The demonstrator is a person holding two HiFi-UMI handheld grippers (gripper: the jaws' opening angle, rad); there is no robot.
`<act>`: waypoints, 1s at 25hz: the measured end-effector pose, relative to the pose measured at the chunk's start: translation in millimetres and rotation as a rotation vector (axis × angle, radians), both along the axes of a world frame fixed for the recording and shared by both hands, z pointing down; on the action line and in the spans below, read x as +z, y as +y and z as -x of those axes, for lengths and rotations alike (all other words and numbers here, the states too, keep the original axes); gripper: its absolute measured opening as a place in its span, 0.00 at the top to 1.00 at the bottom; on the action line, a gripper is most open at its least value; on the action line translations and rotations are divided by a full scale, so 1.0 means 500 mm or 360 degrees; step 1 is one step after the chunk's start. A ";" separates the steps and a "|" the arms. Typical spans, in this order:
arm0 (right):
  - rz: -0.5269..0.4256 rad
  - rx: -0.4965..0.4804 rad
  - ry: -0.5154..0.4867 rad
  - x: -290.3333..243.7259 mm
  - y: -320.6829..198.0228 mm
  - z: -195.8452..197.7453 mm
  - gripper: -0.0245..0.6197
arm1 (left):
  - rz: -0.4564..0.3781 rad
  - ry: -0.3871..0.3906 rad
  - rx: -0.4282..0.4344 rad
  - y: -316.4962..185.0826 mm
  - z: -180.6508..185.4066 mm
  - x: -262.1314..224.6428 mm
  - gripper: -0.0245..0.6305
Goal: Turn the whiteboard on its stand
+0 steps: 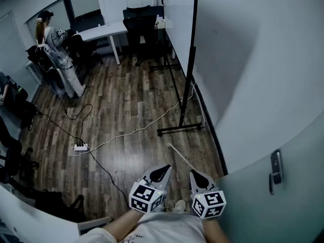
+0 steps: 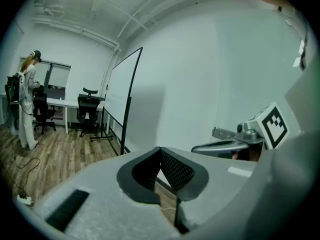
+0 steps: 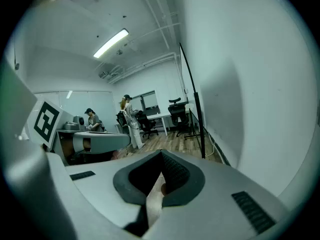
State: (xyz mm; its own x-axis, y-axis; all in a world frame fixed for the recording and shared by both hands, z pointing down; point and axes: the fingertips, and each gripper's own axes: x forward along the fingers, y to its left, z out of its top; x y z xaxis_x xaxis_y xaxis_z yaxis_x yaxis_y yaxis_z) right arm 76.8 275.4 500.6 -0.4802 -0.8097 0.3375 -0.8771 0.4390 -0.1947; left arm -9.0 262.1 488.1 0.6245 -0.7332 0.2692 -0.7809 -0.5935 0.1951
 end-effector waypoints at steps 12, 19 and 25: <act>-0.0022 0.0067 -0.0022 -0.005 0.006 0.041 0.95 | -0.0012 0.0012 0.0044 0.005 0.042 -0.009 0.95; -0.0099 0.0112 -0.0057 -0.011 0.019 0.088 0.95 | -0.0016 0.0021 0.0073 0.014 0.093 -0.001 0.95; -0.0037 0.0117 -0.0056 0.015 -0.007 0.096 0.95 | -0.0005 0.0046 0.0075 -0.021 0.100 0.009 0.95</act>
